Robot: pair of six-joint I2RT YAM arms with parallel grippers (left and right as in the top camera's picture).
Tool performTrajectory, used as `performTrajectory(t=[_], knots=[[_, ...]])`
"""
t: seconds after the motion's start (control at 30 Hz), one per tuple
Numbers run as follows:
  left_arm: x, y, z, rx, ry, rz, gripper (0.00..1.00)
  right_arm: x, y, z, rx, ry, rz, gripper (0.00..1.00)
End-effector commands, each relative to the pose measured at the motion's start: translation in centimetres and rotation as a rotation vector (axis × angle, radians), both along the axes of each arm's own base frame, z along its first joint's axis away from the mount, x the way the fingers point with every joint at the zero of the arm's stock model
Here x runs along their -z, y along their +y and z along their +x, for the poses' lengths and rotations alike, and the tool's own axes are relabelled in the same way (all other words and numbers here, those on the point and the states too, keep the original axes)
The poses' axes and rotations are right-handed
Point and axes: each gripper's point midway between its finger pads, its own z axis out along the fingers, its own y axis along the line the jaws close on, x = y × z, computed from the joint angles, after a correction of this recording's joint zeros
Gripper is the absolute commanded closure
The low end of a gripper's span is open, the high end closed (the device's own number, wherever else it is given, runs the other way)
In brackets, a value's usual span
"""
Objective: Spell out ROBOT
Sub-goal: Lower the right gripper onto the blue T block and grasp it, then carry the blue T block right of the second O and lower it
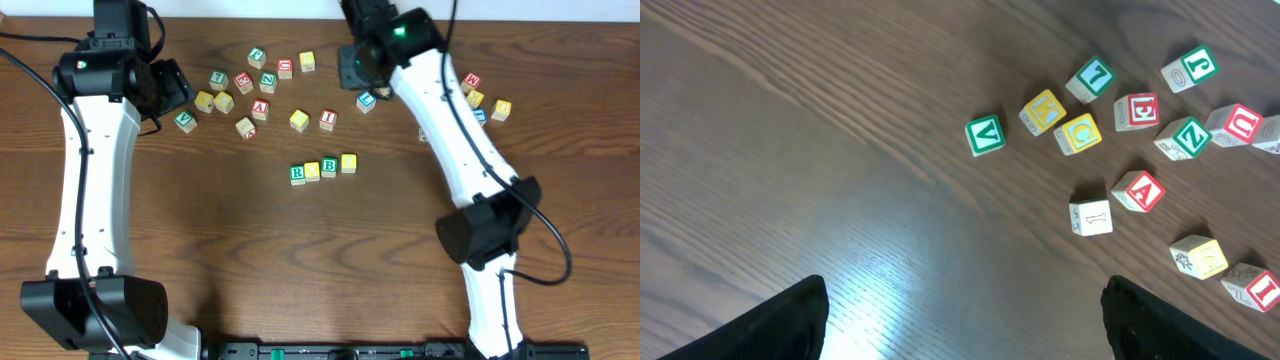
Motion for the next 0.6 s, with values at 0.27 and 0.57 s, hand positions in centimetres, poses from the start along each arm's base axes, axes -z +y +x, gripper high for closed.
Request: performTrajectory(t=[0.27,0.57], knots=[[0.8,0.3,-0.1,-0.009,0.026,0.009,0.02,3.8,-3.4,-6.7,0.015,0.323,-0.163,0.78],[0.8,0.3,-0.1,-0.009,0.026,0.009,0.02,10.2,-3.5,-8.9,0.019,0.461,-0.203,0.83]])
